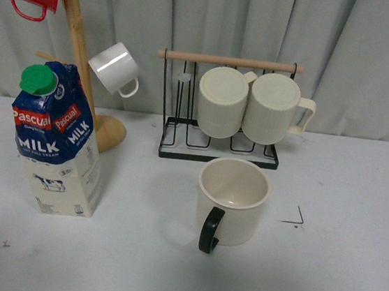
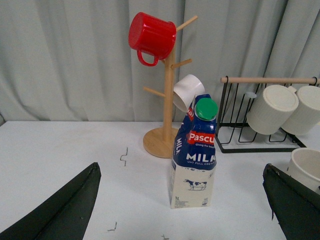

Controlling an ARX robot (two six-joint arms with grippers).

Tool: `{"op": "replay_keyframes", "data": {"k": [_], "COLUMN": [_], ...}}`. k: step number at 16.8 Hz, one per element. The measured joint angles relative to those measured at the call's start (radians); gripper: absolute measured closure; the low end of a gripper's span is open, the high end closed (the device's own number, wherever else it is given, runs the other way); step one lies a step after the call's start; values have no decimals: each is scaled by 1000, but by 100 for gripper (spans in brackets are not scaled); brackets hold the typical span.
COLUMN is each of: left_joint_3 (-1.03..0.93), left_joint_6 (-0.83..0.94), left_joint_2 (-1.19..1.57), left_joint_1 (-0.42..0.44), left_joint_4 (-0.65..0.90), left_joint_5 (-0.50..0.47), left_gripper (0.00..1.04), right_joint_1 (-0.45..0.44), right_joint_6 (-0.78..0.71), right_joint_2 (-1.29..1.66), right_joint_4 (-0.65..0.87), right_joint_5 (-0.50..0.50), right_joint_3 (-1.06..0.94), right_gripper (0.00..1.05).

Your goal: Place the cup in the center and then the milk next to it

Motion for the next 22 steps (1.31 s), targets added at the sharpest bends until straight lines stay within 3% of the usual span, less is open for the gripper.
{"op": "replay_keyframes", "data": {"k": [8, 10, 15, 19, 22], "left_joint_3": [0, 0, 0, 0, 0], "left_joint_6": [0, 0, 0, 0, 0], "left_joint_2": [0, 0, 0, 0, 0], "left_joint_1": [0, 0, 0, 0, 0], "left_joint_4": [0, 0, 0, -1, 0], "left_joint_5": [0, 0, 0, 0, 0], "left_gripper": [7, 7, 7, 7, 7], "right_joint_1": [0, 0, 0, 0, 0], "right_joint_6": [0, 0, -1, -1, -1], "right_joint_2": [-117, -261, -286, -286, -286], "right_joint_4": [-117, -299, -296, -295, -295], "right_joint_5": [0, 0, 0, 0, 0], "right_joint_3": [0, 0, 0, 0, 0], "right_gripper": [103, 103, 103, 92, 53]}}
